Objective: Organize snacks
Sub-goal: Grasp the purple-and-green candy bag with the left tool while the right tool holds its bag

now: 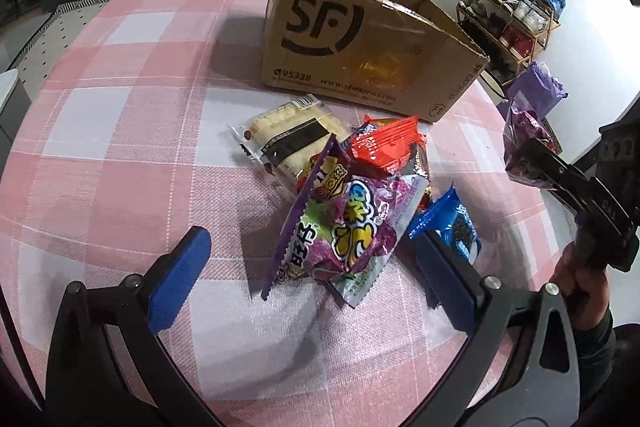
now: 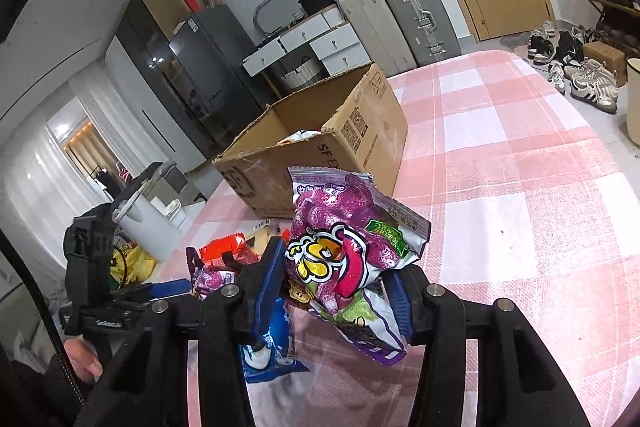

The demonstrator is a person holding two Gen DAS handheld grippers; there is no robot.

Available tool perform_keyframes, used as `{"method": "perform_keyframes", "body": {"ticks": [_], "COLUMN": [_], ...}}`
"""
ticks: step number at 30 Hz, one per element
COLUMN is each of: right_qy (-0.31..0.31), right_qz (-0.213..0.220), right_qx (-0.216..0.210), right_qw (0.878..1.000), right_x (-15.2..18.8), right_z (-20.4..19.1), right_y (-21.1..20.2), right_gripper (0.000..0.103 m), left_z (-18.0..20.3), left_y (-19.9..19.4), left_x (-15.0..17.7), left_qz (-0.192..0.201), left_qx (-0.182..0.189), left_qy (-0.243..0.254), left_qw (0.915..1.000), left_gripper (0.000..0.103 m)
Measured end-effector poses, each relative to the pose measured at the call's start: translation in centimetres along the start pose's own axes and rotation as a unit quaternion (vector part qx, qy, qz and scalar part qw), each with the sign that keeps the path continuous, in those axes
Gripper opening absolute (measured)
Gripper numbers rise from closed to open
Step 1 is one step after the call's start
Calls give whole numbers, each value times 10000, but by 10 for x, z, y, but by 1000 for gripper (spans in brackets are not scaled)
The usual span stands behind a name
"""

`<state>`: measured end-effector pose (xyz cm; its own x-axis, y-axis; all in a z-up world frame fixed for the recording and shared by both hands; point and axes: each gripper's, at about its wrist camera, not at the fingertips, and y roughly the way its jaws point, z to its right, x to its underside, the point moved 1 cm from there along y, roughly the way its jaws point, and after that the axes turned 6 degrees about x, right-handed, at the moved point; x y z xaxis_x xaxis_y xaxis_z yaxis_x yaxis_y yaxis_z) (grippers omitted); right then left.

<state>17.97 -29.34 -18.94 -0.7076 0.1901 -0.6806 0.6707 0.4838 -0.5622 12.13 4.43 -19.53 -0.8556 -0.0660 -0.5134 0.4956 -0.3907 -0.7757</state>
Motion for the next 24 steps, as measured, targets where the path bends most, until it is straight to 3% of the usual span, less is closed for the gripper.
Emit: {"method": "perform_keyframes", "body": {"ticks": [19,24], "right_qy": [13,42], "right_qz": [-235,-265], "right_qx": [-48,-55], "right_qw": [9997,9996], "right_x": [6,8], "right_z": [3,4], "right_y": [10,12], "right_gripper": [49,49], "left_z": [12,15], "left_y": [39,36], "left_x": [-12,-8], "left_qz": [-283,-229], "left_qx": [-121,-109], "left_qy": [-8,34], "left_qw": [9995,9997], "left_gripper": [101,92]}}
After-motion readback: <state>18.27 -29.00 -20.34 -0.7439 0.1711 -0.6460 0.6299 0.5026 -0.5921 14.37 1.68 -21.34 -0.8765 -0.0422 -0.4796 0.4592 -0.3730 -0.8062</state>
